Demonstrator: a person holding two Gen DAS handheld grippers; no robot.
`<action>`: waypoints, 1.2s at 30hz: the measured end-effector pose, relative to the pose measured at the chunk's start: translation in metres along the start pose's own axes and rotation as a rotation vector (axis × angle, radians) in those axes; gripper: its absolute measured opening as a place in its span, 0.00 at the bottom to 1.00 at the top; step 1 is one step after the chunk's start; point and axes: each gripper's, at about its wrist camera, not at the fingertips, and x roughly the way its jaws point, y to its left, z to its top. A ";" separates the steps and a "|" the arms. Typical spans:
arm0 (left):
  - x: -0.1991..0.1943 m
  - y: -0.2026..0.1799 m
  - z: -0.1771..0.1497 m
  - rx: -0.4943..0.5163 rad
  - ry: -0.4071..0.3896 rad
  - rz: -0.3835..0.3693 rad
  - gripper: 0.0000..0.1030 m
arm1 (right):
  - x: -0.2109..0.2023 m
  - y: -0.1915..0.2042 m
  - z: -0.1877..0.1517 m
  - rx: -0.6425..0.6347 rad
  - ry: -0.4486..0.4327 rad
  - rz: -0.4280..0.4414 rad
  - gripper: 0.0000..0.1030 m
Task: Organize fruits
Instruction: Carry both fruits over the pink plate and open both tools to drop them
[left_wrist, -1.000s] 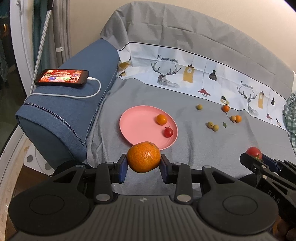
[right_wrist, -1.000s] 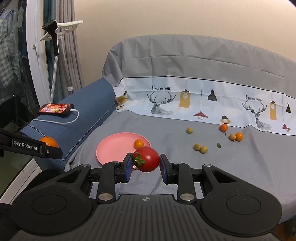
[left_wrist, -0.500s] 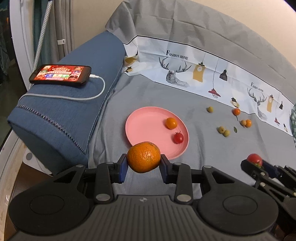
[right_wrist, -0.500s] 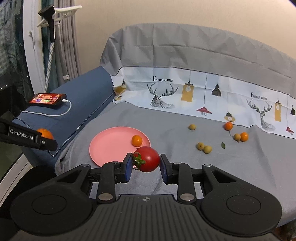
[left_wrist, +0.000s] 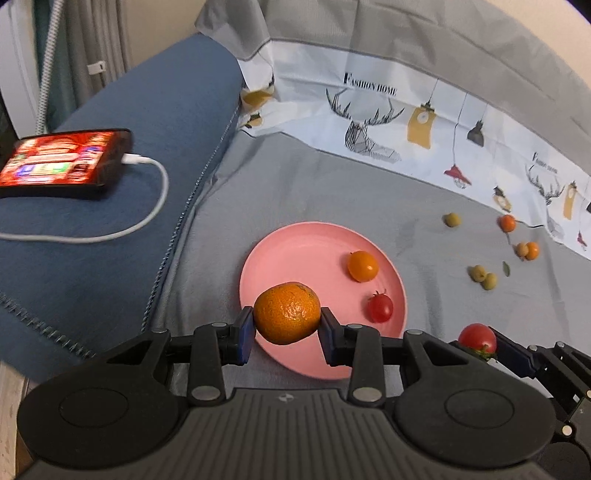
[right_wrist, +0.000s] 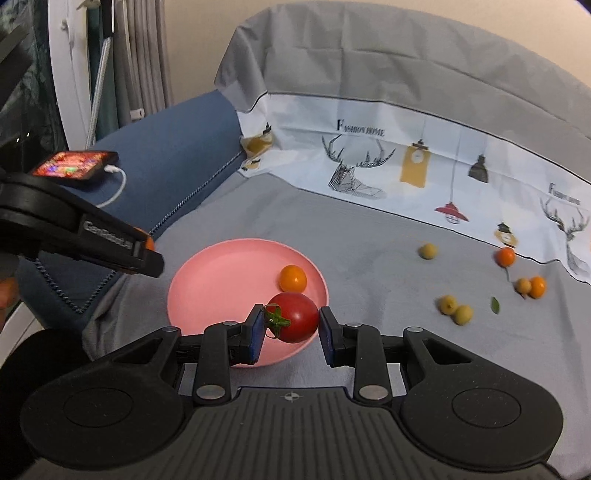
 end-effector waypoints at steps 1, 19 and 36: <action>0.007 0.000 0.002 0.004 0.007 0.004 0.39 | 0.008 0.001 0.002 -0.005 0.009 0.001 0.31; 0.109 -0.002 0.024 0.129 0.111 0.059 0.66 | 0.112 0.000 0.005 -0.026 0.178 0.074 0.38; -0.019 0.008 -0.043 0.096 0.021 0.131 1.00 | 0.009 0.000 -0.008 0.082 0.164 0.067 0.92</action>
